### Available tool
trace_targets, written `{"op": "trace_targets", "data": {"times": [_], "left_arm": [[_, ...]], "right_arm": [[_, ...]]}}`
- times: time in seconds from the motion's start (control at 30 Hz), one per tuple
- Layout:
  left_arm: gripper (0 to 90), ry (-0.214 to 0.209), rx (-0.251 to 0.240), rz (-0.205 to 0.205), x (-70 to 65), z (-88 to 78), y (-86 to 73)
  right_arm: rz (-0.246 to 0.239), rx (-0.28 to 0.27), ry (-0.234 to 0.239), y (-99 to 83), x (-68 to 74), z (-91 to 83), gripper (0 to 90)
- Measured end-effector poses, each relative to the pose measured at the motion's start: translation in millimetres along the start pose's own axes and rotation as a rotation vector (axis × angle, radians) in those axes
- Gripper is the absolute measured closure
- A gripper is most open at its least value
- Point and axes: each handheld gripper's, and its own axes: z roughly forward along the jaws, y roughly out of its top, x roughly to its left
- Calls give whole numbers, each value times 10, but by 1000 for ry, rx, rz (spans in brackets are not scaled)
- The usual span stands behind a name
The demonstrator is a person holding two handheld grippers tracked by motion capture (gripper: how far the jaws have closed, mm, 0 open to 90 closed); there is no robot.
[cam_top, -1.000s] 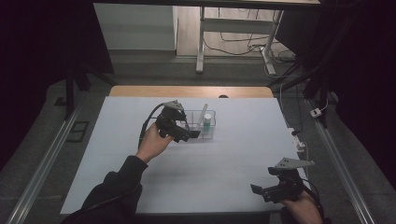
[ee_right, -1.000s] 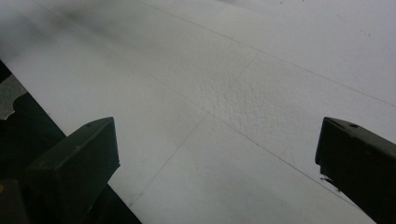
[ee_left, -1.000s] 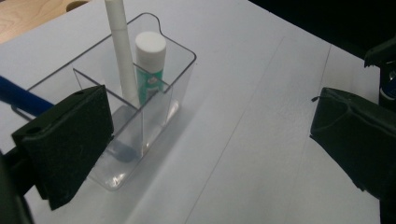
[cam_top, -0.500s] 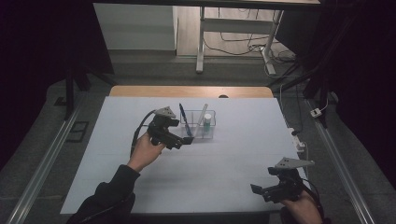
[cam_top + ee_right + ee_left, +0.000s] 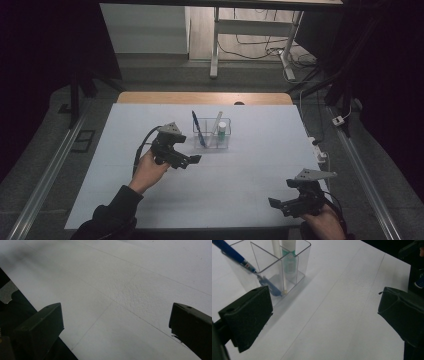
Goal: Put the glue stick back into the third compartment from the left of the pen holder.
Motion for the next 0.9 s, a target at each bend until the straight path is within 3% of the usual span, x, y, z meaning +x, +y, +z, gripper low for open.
{"op": "trace_targets", "data": {"times": [0.43, 0.9], "left_arm": [[0, -4, 2, -26, -99, -224, -215], [0, 20, -30, -91, -160, -535, -536]], "right_arm": [[-4, -3, 4, -1, 5, -2, 0], [-5, -2, 3, 0, 10, 1, 0]]}}
